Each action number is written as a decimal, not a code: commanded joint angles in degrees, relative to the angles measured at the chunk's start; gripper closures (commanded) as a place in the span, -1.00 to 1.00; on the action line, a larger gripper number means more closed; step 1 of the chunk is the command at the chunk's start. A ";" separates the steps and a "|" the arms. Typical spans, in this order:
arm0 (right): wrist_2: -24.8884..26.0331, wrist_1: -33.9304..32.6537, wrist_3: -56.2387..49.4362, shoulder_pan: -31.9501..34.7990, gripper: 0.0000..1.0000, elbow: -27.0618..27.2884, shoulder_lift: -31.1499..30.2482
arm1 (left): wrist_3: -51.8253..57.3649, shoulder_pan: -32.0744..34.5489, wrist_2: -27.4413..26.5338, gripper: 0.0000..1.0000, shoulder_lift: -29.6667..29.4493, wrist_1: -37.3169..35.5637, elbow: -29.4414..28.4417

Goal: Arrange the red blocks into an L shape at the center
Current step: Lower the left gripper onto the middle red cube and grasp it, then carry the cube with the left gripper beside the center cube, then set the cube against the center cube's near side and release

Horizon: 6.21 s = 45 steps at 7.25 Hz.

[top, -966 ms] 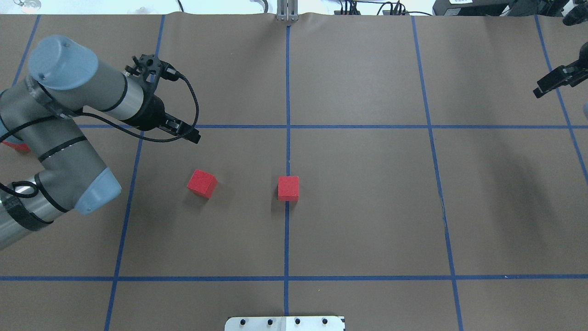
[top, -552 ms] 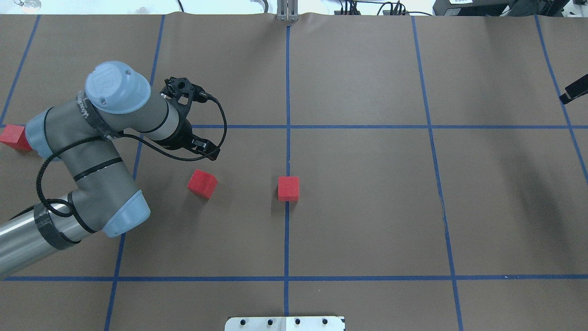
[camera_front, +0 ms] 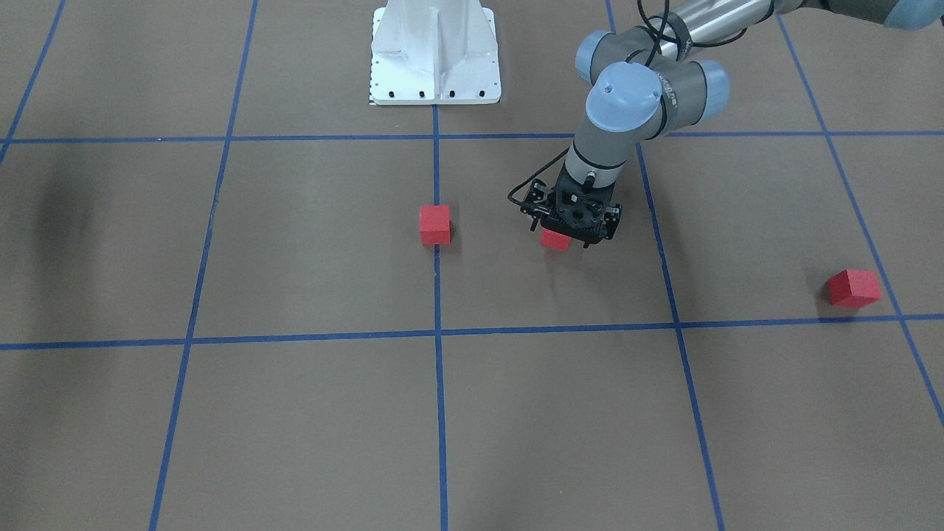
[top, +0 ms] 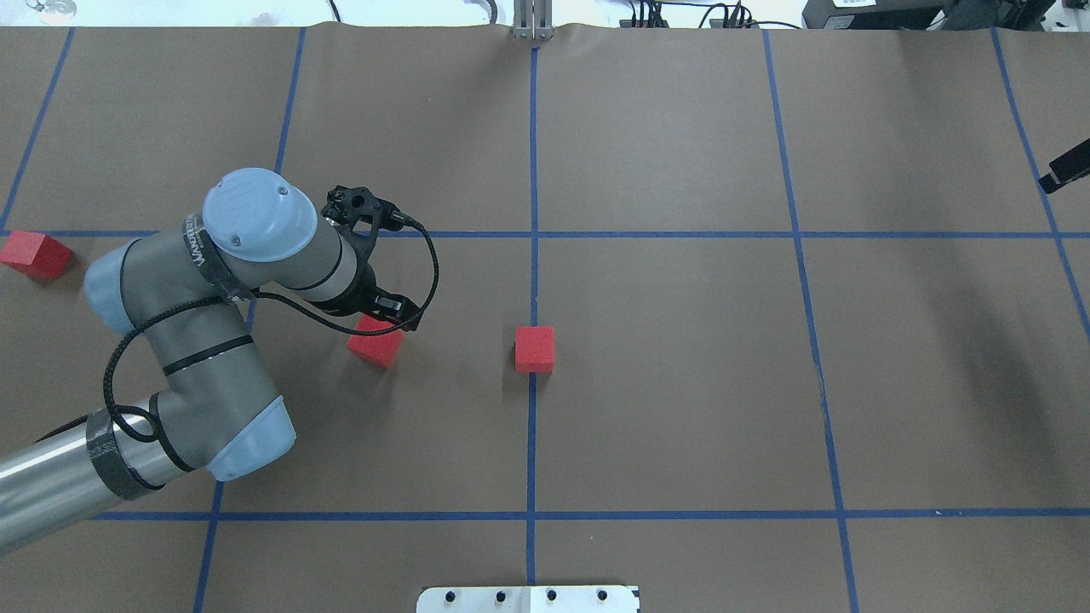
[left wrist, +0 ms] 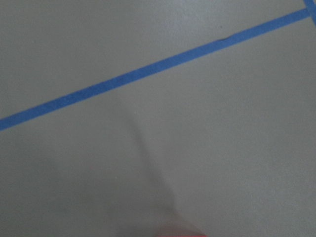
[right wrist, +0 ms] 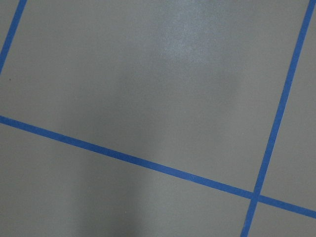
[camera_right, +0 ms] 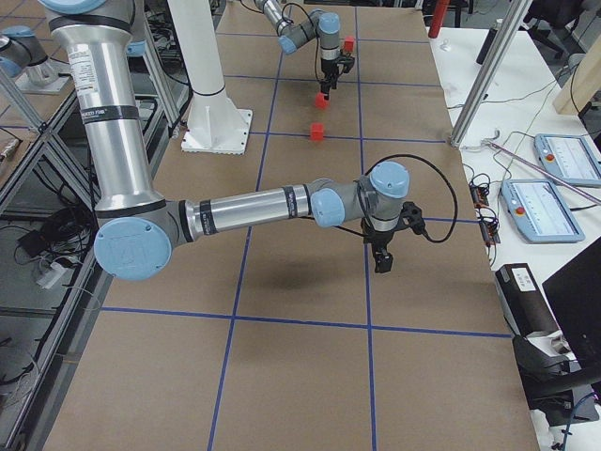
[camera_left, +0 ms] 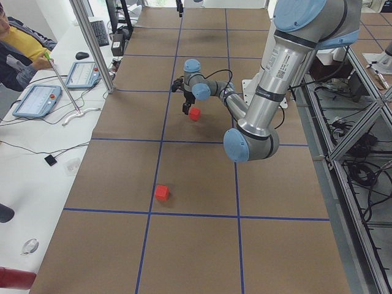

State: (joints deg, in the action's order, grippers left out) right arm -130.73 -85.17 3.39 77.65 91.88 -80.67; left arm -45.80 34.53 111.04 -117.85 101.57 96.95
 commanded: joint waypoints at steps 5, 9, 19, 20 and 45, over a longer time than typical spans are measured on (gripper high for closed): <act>0.03 0.00 0.03 -0.04 -0.97 -0.03 0.16 | -0.34 -0.96 -0.03 -0.34 0.07 -3.40 -0.09; 0.12 0.00 0.03 -0.04 -0.97 -0.29 0.16 | -0.16 -0.87 0.14 0.77 -0.88 -4.27 0.00; 0.30 0.00 0.21 -0.04 -0.98 -1.18 0.25 | -15.62 -2.36 0.14 0.72 -32.01 -10.43 -27.07; 0.30 0.00 0.21 -0.04 -0.98 -1.18 0.33 | -15.81 -2.89 0.14 0.72 -31.83 -10.52 -27.16; 0.38 0.00 0.56 -0.04 -0.98 -1.18 0.77 | -18.80 -4.30 0.14 -0.10 -30.51 -10.52 -27.25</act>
State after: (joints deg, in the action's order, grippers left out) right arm -130.34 -85.17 4.02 77.61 90.70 -79.89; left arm -64.60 30.23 111.18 -148.59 91.02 69.69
